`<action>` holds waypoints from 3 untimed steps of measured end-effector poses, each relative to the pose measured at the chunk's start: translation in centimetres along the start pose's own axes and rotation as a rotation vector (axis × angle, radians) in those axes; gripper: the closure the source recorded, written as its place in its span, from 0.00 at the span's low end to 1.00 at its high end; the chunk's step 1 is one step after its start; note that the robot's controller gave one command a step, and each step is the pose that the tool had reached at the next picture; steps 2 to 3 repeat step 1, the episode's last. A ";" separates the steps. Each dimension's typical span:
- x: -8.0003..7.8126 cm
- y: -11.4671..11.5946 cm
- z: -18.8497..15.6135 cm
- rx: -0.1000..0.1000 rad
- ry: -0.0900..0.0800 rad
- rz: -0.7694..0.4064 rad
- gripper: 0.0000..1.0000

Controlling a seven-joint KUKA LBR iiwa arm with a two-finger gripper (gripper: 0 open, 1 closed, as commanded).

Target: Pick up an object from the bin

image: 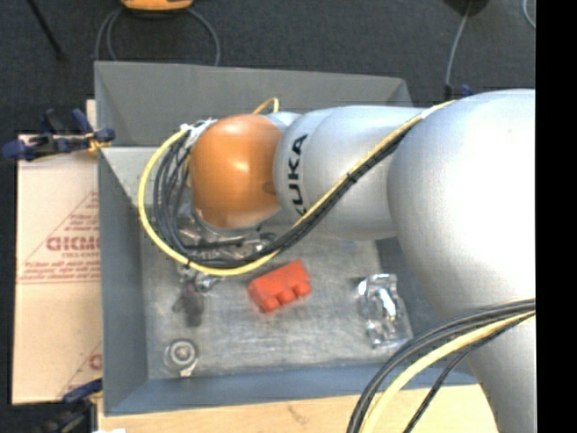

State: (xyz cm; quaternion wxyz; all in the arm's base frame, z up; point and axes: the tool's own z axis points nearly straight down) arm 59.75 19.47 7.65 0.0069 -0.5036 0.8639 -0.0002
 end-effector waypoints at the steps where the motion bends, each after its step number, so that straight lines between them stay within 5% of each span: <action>1: -0.2 -0.3 -4.3 -0.001 0.005 0.007 1.00; 3: -0.2 -0.3 -4.3 -0.001 0.005 0.007 1.00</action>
Offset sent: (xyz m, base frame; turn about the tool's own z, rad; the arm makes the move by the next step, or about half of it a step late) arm 0.0000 0.0000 0.0393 0.0000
